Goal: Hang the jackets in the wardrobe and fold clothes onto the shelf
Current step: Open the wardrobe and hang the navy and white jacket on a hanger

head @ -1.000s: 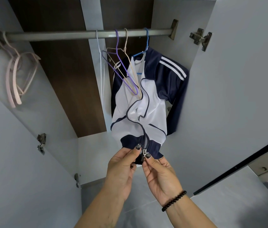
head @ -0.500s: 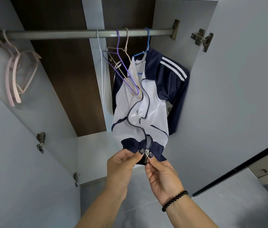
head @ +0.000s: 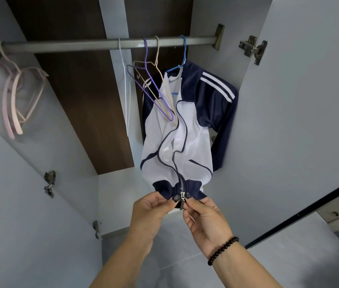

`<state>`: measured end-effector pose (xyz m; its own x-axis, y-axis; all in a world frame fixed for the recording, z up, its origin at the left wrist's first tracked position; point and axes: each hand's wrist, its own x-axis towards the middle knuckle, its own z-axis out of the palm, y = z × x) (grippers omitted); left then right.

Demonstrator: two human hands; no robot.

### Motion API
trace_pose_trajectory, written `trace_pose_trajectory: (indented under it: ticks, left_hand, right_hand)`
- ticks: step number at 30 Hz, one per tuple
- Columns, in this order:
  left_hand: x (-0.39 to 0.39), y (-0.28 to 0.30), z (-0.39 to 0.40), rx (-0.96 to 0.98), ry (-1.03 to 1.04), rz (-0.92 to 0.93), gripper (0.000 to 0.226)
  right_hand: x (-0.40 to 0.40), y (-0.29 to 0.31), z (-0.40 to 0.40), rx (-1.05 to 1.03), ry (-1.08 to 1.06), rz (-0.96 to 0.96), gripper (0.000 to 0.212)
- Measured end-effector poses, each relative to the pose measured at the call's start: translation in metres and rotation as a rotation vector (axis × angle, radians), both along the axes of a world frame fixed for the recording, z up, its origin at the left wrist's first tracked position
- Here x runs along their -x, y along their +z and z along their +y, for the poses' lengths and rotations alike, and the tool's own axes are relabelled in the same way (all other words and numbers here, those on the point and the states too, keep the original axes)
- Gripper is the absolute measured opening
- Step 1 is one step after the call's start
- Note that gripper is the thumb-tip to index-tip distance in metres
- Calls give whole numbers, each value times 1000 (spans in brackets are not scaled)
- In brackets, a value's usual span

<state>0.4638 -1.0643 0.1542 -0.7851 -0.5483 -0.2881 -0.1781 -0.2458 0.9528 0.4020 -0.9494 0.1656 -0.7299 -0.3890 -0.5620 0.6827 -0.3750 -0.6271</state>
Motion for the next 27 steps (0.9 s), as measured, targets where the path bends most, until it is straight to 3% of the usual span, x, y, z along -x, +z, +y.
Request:
trace_pose_trajectory:
  ticks: [5,9,11,15,27]
  left_hand:
    - [5,-3,-3,81,38,-55,5]
    - [8,-3,-5,93,-31,-11,6]
    - [8,-5,-7,87,-32,3,7]
    - [6,-13,-10,88,10,-54,4]
    - [5,-37,-30,43,64,-262,13]
  right_hand:
    - [19,7,0,-341,286,88,15]
    - [14,6,-5,-464,507,144,38]
    - [12,6,-7,-494,544,145,39]
    - [22,7,-8,-443,511,95,29]
    - [49,10,-36,-333,458,-79,34]
